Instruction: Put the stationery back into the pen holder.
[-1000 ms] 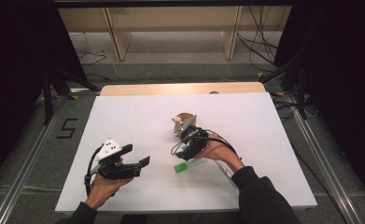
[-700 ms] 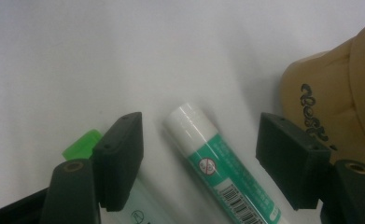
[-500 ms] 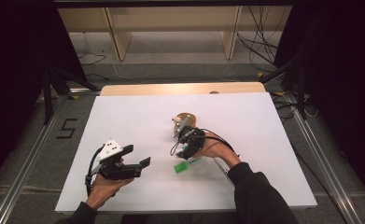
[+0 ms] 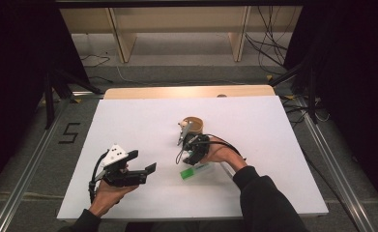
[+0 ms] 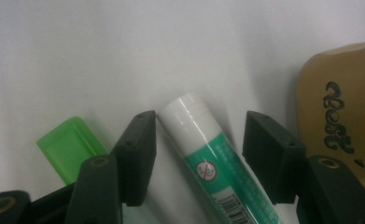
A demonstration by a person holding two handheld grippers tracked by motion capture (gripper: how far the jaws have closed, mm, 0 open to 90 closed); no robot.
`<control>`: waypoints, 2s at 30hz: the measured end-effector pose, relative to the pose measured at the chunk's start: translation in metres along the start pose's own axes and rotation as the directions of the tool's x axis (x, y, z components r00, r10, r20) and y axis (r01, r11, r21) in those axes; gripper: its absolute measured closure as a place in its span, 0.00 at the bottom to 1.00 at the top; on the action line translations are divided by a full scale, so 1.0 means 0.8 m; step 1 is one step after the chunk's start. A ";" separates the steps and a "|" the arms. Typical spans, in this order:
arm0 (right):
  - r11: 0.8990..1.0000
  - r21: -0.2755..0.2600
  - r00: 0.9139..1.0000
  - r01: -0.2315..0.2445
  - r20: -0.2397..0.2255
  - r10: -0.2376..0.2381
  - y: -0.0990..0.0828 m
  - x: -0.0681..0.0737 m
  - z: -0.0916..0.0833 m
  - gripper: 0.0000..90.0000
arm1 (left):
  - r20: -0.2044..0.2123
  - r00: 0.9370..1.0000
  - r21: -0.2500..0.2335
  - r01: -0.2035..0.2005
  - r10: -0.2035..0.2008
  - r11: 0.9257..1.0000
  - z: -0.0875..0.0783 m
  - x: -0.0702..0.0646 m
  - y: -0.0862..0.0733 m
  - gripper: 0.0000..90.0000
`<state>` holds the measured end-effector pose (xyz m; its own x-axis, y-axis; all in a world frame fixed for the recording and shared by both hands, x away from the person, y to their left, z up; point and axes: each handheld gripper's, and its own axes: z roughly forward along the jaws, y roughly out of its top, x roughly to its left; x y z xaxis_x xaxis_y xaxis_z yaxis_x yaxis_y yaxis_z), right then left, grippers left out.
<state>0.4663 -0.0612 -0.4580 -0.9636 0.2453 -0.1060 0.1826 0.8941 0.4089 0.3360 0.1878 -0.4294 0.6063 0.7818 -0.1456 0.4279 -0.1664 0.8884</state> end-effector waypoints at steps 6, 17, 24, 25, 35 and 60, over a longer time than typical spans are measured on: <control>0.998 0.051 0.999 0.030 -0.012 -0.030 0.005 0.000 0.007 0.51 | 0.003 1.000 0.000 0.003 -0.003 1.000 0.000 -0.001 0.000 0.17; 0.994 0.088 0.997 0.069 -0.032 -0.066 0.011 -0.001 0.009 0.56 | -0.002 1.000 0.005 0.003 -0.003 1.000 0.000 0.001 0.000 0.17; 0.986 0.114 0.993 0.120 -0.037 -0.116 0.016 0.000 0.009 0.60 | -0.004 1.000 0.009 0.001 -0.001 1.000 0.000 0.000 -0.001 0.18; 0.986 0.111 0.992 0.125 -0.040 -0.121 0.016 0.001 0.009 0.61 | -0.004 1.000 0.009 0.001 -0.001 1.000 0.000 0.000 -0.001 0.18; 0.970 0.135 0.980 0.201 -0.023 -0.200 0.020 0.006 0.007 0.72 | -0.008 1.000 0.006 0.004 -0.004 1.000 -0.001 0.000 -0.001 0.18; 0.920 -0.386 0.995 -0.068 0.044 0.092 0.012 -0.006 -0.075 0.73 | -0.002 1.000 -0.008 0.013 -0.013 1.000 -0.001 0.002 -0.001 0.18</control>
<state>0.4612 -0.0767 -0.3993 -0.9333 0.3425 -0.1076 0.1580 0.6611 0.7335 0.3359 0.1901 -0.4302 0.5997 0.7848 -0.1563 0.4305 -0.1518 0.8897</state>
